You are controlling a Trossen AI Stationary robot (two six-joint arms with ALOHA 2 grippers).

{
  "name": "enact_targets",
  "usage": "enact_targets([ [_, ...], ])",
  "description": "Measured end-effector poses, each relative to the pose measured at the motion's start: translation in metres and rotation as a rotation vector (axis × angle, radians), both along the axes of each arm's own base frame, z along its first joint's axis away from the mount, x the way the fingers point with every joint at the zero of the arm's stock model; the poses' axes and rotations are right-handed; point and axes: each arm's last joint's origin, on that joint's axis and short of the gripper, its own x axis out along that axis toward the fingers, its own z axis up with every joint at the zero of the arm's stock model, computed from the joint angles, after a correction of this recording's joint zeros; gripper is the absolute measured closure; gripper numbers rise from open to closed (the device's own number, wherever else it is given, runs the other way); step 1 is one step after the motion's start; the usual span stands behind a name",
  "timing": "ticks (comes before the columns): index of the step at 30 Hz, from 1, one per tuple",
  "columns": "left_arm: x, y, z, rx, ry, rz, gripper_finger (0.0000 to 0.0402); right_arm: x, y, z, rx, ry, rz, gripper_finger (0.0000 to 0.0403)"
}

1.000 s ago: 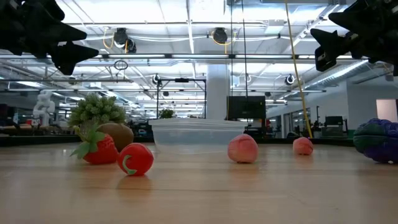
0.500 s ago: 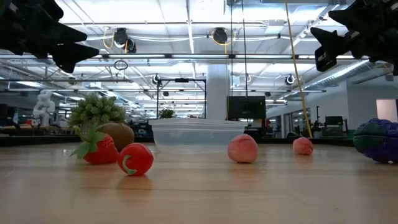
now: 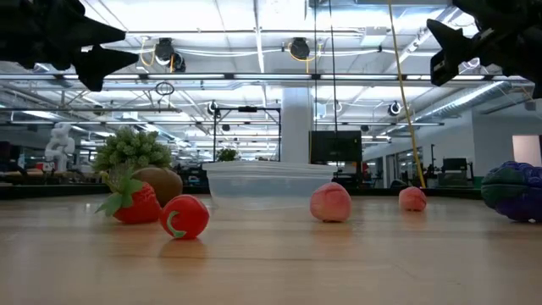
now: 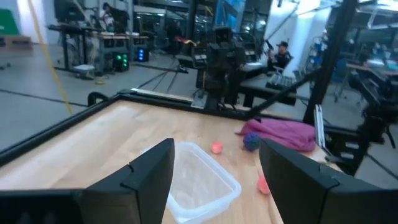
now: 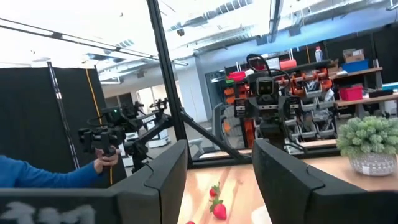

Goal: Pick and placing Produce into tupperware
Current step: Put the kiwi into the transparent bin

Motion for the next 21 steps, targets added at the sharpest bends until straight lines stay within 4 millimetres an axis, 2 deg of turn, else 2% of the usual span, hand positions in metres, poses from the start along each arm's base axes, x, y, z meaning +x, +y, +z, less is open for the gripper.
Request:
enact_targets([
  [5, 0.0, 0.0, 0.003, -0.052, -0.03, 0.004, 0.0163, -0.002, 0.001, 0.005, 0.009, -0.053, 0.011, 0.0229],
  [12, -0.003, 0.001, 0.022, -0.098, -0.213, -0.006, 0.0163, -0.014, 0.005, 0.029, -0.145, -0.332, 0.031, 0.0229],
  [16, -0.011, 0.002, 0.058, -0.041, -0.288, -0.016, 0.0163, -0.028, 0.01, 0.074, -0.232, -0.47, 0.088, 0.0229],
  [21, -0.031, 0.006, 0.124, -0.01, -0.252, -0.033, 0.0163, -0.037, 0.011, 0.139, -0.232, -0.383, 0.078, 0.0229],
])
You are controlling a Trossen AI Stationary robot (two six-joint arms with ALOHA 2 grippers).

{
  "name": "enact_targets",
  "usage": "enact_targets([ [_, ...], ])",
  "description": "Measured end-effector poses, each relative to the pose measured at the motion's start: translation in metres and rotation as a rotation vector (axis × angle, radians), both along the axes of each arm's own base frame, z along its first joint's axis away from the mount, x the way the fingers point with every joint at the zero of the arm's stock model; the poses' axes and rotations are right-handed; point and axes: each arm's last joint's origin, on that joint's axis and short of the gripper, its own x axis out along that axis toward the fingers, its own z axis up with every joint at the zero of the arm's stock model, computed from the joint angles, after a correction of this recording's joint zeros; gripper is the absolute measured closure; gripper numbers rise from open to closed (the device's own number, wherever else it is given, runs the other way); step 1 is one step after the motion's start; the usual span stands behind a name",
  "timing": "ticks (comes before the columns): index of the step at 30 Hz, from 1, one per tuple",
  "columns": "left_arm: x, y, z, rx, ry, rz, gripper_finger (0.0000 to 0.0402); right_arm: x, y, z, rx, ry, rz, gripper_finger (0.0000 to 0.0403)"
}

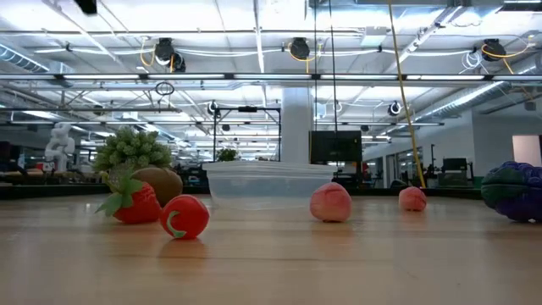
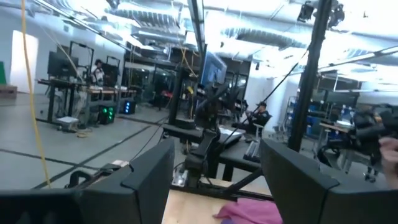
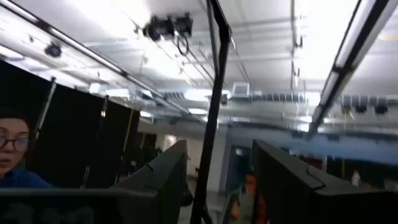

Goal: Pick and placing Produce into tupperware
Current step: Put the kiwi into the transparent bin

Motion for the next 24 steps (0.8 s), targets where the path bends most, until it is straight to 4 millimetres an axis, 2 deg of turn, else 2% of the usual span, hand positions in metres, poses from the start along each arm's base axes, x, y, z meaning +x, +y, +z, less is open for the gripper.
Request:
enact_targets([
  [2, -0.007, 0.001, 0.028, -0.002, 0.009, -0.006, 0.0163, -0.001, 0.0, 0.03, 0.007, 0.089, -0.012, 0.0229],
  [5, -0.008, 0.003, 0.059, 0.012, 0.089, 0.035, 0.0163, 0.008, -0.003, 0.067, 0.052, 0.323, -0.057, 0.0229],
  [7, -0.003, 0.003, 0.071, 0.007, 0.183, 0.102, 0.0163, 0.019, -0.007, 0.082, 0.108, 0.553, -0.118, 0.0229],
  [9, 0.004, 0.003, 0.076, -0.009, 0.292, 0.175, 0.0163, 0.033, -0.011, 0.086, 0.165, 0.816, -0.18, 0.0229],
  [12, 0.017, 0.001, 0.075, -0.03, 0.452, 0.261, 0.0163, 0.058, -0.018, 0.074, 0.24, 1.172, -0.251, 0.0229],
  [16, 0.029, -0.003, 0.065, -0.064, 0.622, 0.31, 0.0163, 0.097, -0.019, 0.043, 0.291, 1.491, -0.23, 0.0229],
  [21, 0.038, -0.005, 0.053, -0.109, 0.742, 0.347, 0.0163, 0.134, -0.014, 0.012, 0.29, 1.694, -0.205, 0.0229],
  [24, 0.045, -0.007, 0.043, -0.155, 0.795, 0.369, 0.0163, 0.149, -0.011, 0.001, 0.286, 1.761, -0.196, 0.0229],
])
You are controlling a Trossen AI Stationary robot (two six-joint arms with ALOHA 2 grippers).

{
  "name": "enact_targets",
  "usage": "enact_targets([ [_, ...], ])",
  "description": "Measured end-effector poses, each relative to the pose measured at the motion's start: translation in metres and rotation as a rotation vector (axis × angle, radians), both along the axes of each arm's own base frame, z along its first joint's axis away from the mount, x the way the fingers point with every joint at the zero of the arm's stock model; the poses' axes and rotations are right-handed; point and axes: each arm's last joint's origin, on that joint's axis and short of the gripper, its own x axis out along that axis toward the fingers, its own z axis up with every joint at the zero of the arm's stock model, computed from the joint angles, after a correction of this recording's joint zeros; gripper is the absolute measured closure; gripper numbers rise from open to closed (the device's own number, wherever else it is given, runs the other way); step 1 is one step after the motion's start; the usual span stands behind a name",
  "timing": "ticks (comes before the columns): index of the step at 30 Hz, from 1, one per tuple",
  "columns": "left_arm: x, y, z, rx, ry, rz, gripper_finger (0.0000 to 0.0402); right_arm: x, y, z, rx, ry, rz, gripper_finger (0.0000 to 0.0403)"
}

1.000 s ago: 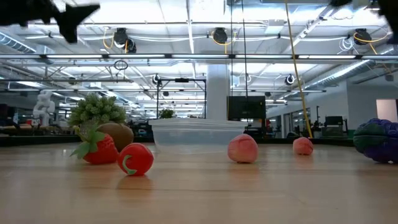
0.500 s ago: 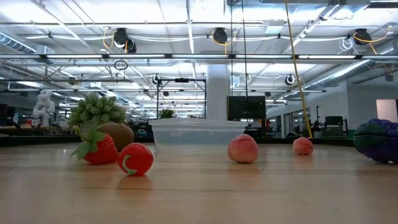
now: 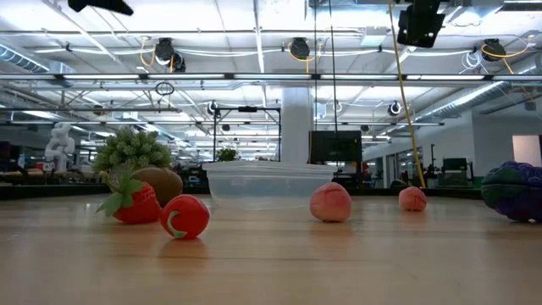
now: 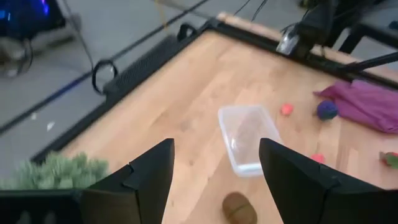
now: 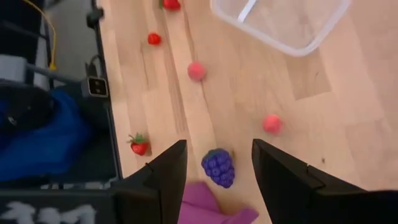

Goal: Pick and placing Produce into tupperware
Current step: Put the kiwi into the transparent bin

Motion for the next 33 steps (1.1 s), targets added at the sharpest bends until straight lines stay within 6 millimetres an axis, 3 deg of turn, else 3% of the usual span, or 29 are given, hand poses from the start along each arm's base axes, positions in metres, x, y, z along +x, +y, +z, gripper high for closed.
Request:
enact_targets([
  [9, 0.038, -0.015, -0.041, -0.189, 0.176, 0.058, 0.0163, 0.013, 0.002, -0.006, -0.019, -0.015, 0.042, 0.0229],
  [21, 0.092, -0.032, -0.099, -0.454, 0.383, 0.331, 0.0163, -0.003, 0.003, 0.014, -0.078, -0.19, 0.105, 0.0229],
  [27, 0.108, -0.028, -0.116, -0.433, 0.462, 0.328, 0.0163, -0.004, 0.003, 0.021, -0.1, -0.263, 0.123, 0.0229],
  [33, 0.117, -0.024, -0.118, -0.423, 0.436, 0.304, 0.0163, -0.004, 0.003, 0.021, -0.097, -0.261, 0.119, 0.0229],
])
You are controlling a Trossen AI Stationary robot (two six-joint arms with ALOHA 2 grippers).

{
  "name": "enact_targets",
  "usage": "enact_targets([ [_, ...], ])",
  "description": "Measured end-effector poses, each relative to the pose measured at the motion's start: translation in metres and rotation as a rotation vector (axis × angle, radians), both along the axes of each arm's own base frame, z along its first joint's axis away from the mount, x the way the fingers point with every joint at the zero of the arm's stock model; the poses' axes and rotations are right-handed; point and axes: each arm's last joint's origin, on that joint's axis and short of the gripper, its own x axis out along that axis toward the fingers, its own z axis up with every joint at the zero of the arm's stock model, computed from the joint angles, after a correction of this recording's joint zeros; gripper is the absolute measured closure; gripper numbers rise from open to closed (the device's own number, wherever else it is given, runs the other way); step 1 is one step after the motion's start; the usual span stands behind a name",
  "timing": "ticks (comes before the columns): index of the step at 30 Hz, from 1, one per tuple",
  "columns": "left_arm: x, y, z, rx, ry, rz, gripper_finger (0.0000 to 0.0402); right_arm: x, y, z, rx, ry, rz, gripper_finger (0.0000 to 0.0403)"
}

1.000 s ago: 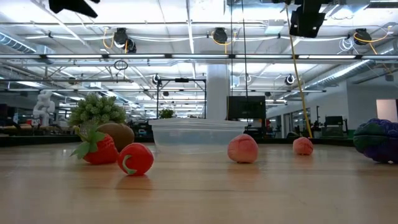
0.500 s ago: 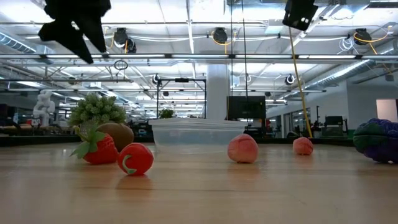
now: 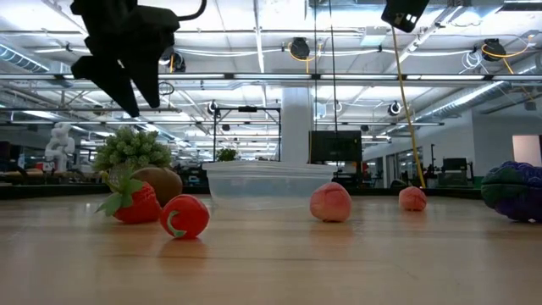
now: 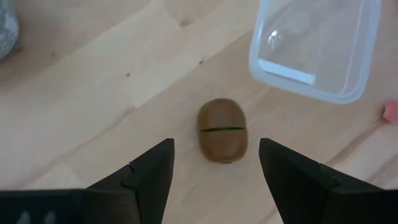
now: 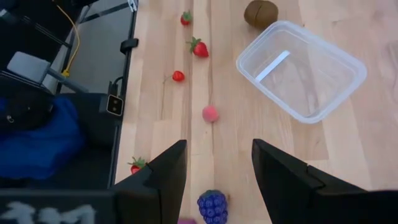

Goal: Pick and placing Produce into tupperware
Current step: Put the kiwi into the transparent bin

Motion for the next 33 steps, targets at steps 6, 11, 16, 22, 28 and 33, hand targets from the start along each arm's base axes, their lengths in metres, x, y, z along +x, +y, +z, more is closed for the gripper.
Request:
enact_targets([
  [6, 0.0023, 0.002, 0.001, 0.014, -0.013, -0.027, 0.0163, 0.0001, 0.0, -0.0001, 0.001, 0.001, -0.001, 0.0229],
  [11, 0.0022, 0.0019, 0.0009, -0.003, -0.02, 0.001, 0.0163, 0.0001, 0.0, -0.0001, 0.001, 0.001, -0.002, 0.0229],
  [16, 0.0024, 0.0031, 0.0009, -0.024, -0.03, 0.048, 0.0163, 0.0001, 0.0, -0.0001, 0.001, 0.001, -0.002, 0.0229],
  [22, 0.0027, 0.0043, 0.0004, -0.083, -0.017, 0.044, 0.0162, 0.0, 0.0, -0.0002, 0.002, 0.003, -0.001, 0.0229],
  [28, 0.0027, 0.0043, 0.0004, -0.082, -0.013, 0.028, 0.0162, -0.0001, 0.0, -0.0003, 0.0, 0.004, 0.0, 0.0229],
  [33, 0.0024, 0.0044, 0.0003, -0.073, -0.007, 0.013, 0.0147, -0.0001, 0.0, -0.0003, 0.0, 0.004, 0.0, 0.0229],
])
